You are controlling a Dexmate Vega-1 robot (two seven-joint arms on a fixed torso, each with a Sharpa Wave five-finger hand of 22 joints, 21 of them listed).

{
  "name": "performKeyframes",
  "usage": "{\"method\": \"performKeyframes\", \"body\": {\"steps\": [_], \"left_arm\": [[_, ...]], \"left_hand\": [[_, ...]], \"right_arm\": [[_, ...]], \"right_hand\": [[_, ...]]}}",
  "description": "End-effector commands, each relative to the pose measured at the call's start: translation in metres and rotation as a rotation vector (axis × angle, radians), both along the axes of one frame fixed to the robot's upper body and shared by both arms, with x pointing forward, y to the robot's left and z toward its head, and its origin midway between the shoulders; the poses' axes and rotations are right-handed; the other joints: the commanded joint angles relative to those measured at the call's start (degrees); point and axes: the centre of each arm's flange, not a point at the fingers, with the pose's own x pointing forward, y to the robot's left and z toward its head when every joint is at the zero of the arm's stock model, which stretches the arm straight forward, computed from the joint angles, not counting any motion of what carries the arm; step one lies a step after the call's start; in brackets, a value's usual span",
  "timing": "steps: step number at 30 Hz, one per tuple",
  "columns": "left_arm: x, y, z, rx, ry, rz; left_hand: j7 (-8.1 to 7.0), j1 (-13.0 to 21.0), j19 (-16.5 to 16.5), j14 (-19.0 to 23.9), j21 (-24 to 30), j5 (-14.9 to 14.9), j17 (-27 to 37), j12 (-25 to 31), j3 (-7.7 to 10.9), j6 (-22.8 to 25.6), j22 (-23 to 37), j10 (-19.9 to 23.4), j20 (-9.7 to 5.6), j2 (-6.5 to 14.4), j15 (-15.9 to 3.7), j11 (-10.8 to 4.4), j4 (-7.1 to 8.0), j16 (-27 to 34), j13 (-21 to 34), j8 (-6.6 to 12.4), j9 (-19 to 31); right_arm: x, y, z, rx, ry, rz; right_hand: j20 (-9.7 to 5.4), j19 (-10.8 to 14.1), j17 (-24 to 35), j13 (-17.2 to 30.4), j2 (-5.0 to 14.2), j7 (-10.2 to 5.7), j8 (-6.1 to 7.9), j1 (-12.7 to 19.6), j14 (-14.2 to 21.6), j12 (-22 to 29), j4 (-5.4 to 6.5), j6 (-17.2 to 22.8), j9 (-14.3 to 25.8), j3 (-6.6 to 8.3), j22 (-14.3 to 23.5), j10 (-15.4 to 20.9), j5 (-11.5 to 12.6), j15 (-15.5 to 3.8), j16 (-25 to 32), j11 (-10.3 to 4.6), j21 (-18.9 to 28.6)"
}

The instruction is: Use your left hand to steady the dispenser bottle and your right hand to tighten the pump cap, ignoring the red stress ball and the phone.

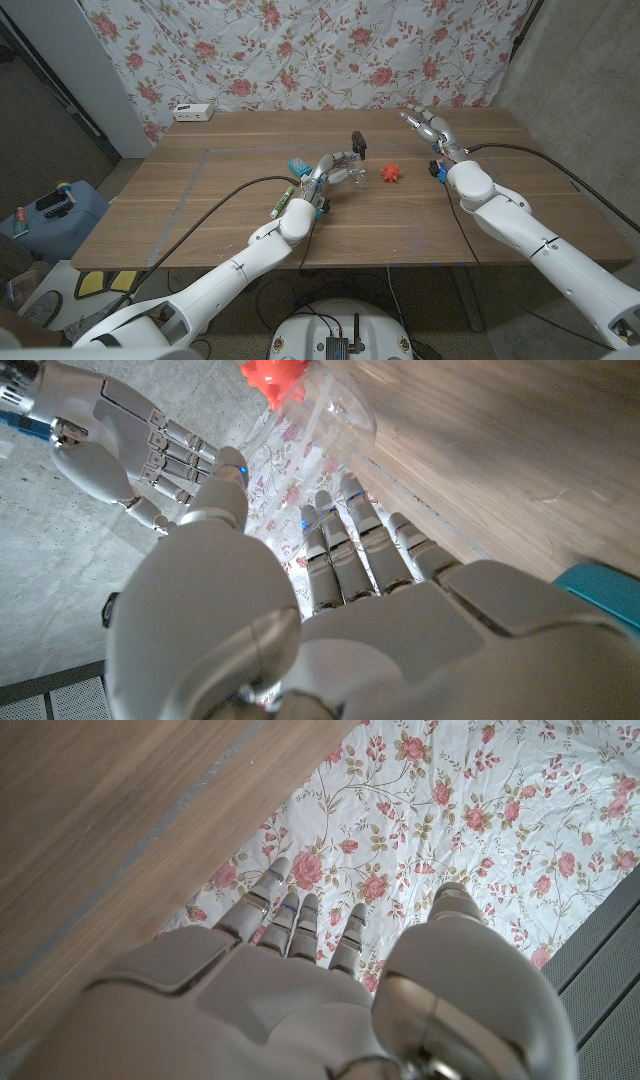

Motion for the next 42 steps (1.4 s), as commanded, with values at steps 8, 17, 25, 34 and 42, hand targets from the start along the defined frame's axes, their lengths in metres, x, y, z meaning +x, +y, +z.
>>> {"method": "performKeyframes", "body": {"steps": [8, 17, 25, 34, 42], "left_arm": [[-0.005, 0.009, -0.013, -0.018, 0.024, 0.015], [-0.002, 0.007, -0.017, -0.019, 0.037, 0.003], [0.0, 0.006, -0.022, -0.021, 0.053, 0.001], [0.001, 0.005, -0.025, -0.023, 0.057, -0.001], [0.002, 0.005, -0.027, -0.021, 0.059, -0.004]], "left_hand": [[-0.98, -0.89, 0.53, 0.15, 0.39, 0.24, 0.07, -0.13, 4.1, 1.52, 0.19, -0.31, -0.41, 0.89, -5.63, 0.34, 3.74, 0.06, 0.13, -0.04, 0.19], [-1.18, -0.91, 0.29, -0.38, 0.28, 0.19, 0.03, -0.3, 3.96, 1.09, 0.22, -0.88, -0.46, 0.53, -5.63, 0.18, 3.57, -0.07, 0.15, -0.17, 0.2], [-1.27, -0.88, 0.18, -1.0, 0.25, 0.14, 0.01, -0.48, 3.78, 0.33, 0.24, -1.65, 0.15, 0.2, -5.5, -0.01, 3.42, -0.16, 0.18, -0.35, 0.21], [-1.62, -0.81, 0.16, -1.46, 0.27, 0.1, 0.05, -0.49, 3.57, -0.02, 0.27, -1.98, 0.35, 0.07, -5.62, -0.21, 3.37, -0.11, 0.21, -0.36, 0.23], [-1.84, -0.76, 0.13, -1.75, 0.27, 0.08, 0.08, -0.4, 3.39, 0.02, 0.28, -2.02, 0.41, 0.05, -5.59, -0.27, 3.36, -0.06, 0.23, -0.25, 0.24]], "right_arm": [[0.016, 0.001, -0.031, 0.202, -0.05, 0.086], [0.023, -0.001, -0.044, 0.296, -0.05, 0.132], [0.028, -0.002, -0.051, 0.323, -0.038, 0.14], [0.031, -0.002, -0.06, 0.346, -0.042, 0.148], [0.034, -0.002, -0.067, 0.382, -0.043, 0.18]], "right_hand": [[-1.6, -0.54, -0.03, 0.03, 0.25, 0.19, 0.12, -1.07, 0.25, 0.08, 0.42, -0.23, 0.09, -0.2, -0.05, 1.07, -0.49, -1.2, -0.1, -0.21, -0.06], [-1.9, -0.73, -0.22, -0.34, 0.57, 1.56, -0.31, -2.62, 0.28, 0.0, 1.06, -1.89, -0.02, -0.73, -0.1, 1.75, -1.03, -1.11, -0.23, -0.32, -0.03], [-2.26, -1.05, -0.35, -0.52, 0.42, 2.28, -0.27, -3.2, 0.2, -0.27, 1.22, -2.21, -0.07, -1.05, -0.11, 1.5, -1.24, -1.24, -0.35, -0.65, -0.12], [-2.47, -1.23, -0.48, -0.62, 0.48, 2.21, -0.11, -3.46, 0.09, -0.34, 1.26, -2.12, -0.1, -1.16, -0.12, 1.61, -1.37, -1.61, -0.48, -0.88, -0.13], [-2.49, -1.29, -0.59, -0.73, 0.81, 3.81, -0.4, -4.12, 0.2, -0.5, 1.51, -3.41, -0.14, -1.33, -0.13, 1.6, -1.54, -1.46, -0.5, -0.99, -0.07]]}}
